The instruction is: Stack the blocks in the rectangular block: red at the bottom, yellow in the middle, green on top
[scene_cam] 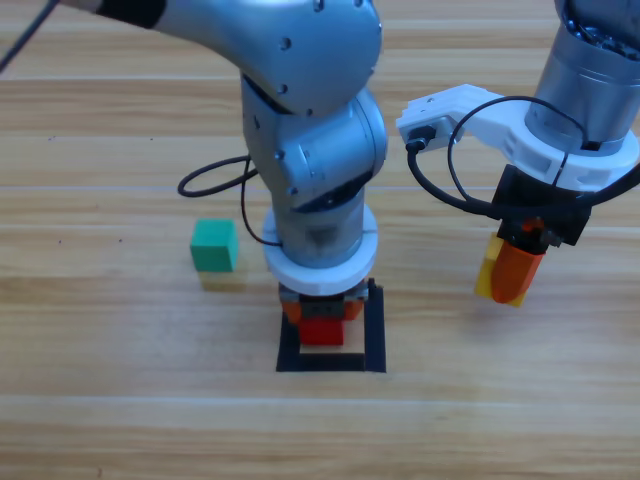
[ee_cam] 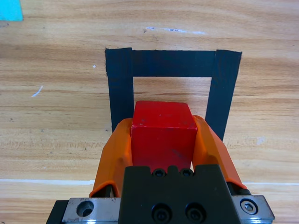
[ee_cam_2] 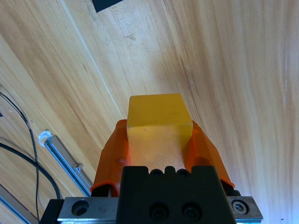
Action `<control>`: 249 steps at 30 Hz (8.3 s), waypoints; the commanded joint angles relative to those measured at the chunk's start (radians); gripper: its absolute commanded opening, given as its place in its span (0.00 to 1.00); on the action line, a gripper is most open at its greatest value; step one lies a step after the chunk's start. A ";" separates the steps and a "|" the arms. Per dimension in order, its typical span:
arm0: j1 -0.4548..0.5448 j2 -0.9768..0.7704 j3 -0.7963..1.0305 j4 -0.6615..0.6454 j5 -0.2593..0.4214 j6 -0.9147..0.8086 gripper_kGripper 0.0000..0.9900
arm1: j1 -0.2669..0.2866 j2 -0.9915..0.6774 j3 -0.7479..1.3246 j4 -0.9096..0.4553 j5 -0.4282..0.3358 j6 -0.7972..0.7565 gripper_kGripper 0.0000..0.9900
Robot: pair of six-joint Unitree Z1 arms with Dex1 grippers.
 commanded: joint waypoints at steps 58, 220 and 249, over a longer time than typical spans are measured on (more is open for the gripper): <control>0.520 -0.571 0.237 0.202 0.121 0.454 1.00 | 0.259 0.406 -0.633 0.248 -0.079 -0.015 0.02; 0.584 -0.505 0.617 -0.222 0.009 0.528 1.00 | 0.310 0.552 -0.837 0.319 -0.223 1.742 0.09; 0.578 -0.471 0.577 -0.242 0.011 0.552 1.00 | 0.354 0.187 -0.846 0.319 -0.388 1.512 1.00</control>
